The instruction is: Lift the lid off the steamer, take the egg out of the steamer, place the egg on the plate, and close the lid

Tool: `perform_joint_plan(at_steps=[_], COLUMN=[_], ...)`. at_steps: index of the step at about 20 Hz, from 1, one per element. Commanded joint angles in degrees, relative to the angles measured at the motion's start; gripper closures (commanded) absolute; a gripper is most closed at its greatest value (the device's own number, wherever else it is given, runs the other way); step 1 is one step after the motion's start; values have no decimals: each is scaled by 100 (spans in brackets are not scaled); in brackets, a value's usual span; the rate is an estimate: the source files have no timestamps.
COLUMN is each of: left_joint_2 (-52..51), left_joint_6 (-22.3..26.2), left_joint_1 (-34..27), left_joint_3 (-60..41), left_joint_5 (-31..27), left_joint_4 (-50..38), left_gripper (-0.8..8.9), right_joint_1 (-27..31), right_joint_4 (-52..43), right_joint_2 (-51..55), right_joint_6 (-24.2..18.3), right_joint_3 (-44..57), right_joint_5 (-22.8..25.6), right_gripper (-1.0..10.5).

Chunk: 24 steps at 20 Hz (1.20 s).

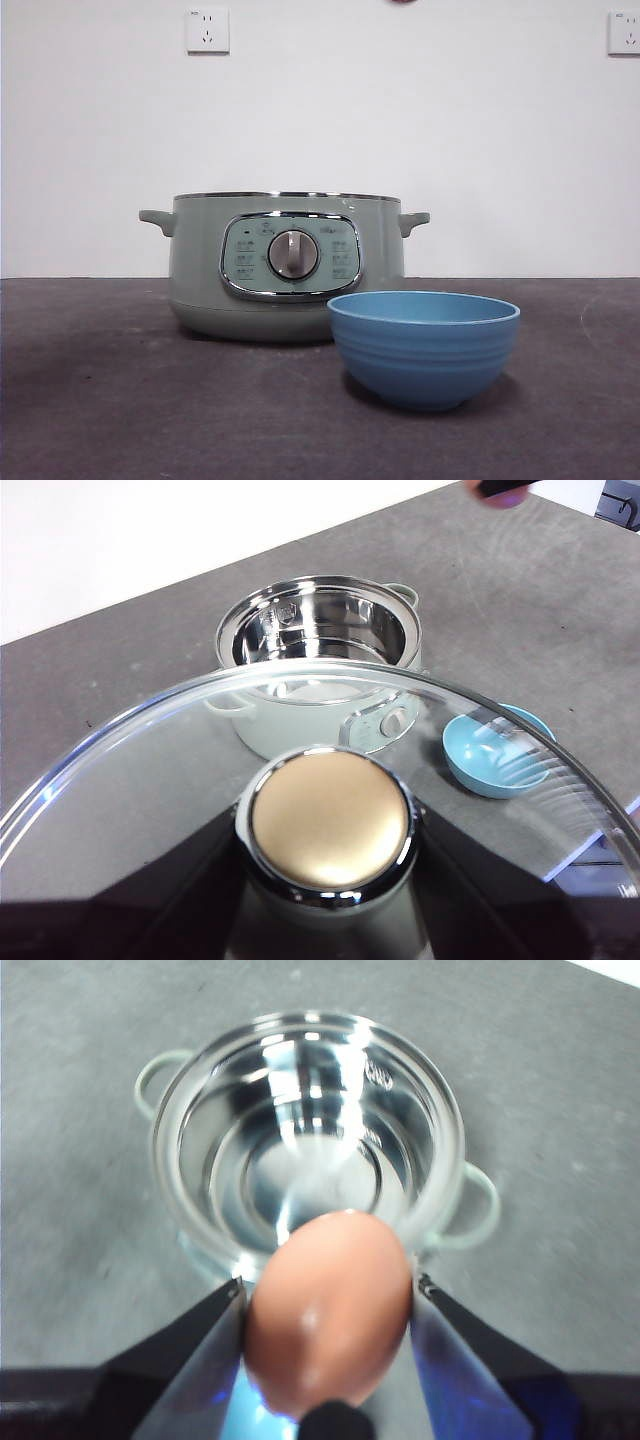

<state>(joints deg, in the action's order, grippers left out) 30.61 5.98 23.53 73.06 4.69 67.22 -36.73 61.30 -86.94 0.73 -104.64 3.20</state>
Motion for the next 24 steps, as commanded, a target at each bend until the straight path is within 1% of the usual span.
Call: perform_joint_plan(at_steps=[1,3,6,7,9,12,14,16,18,20,24], left_joint_2=[-55,-55,-55,-55,-55,-55,-55,-55,-55,-55,-55], left_joint_6=[4,7,4,4,4,2,4,2,2,0,-2], left_joint_1=[15,15,15,15,15,15,15,15,15,15,15], left_joint_3=[48,48,48,48,48,48,48,48,48,48,48], left_joint_5=[33,33,33,33,33,31,31,31,33,33,33], left_joint_4=[-334,-334,-332,-332,-332,-332,-332,-330,-330,-330,-328], left_gripper=[820,820,820,820,820,820,820,820,820,820,820], right_joint_1=[-20,-20,-33,-70,-118,-162,-249,-267,-267,-271,-273], right_joint_4=[96,90,-175,-393,-898,-1685,-2186,-2538,-2894,-3193,-3705], right_joint_2=[177,350,573,654,730,732,730,730,726,697,540], right_joint_6=[-61,-59,7,57,199,402,551,590,643,702,739], right_joint_3=[131,439,1320,1690,2382,3364,3969,4446,4878,5228,5565], right_joint_5=[7,-28,-44,-79,-356,-616,-627,-632,-636,-769,-778], right_gripper=[960,960,960,960,960,960,960,960,959,960,960])
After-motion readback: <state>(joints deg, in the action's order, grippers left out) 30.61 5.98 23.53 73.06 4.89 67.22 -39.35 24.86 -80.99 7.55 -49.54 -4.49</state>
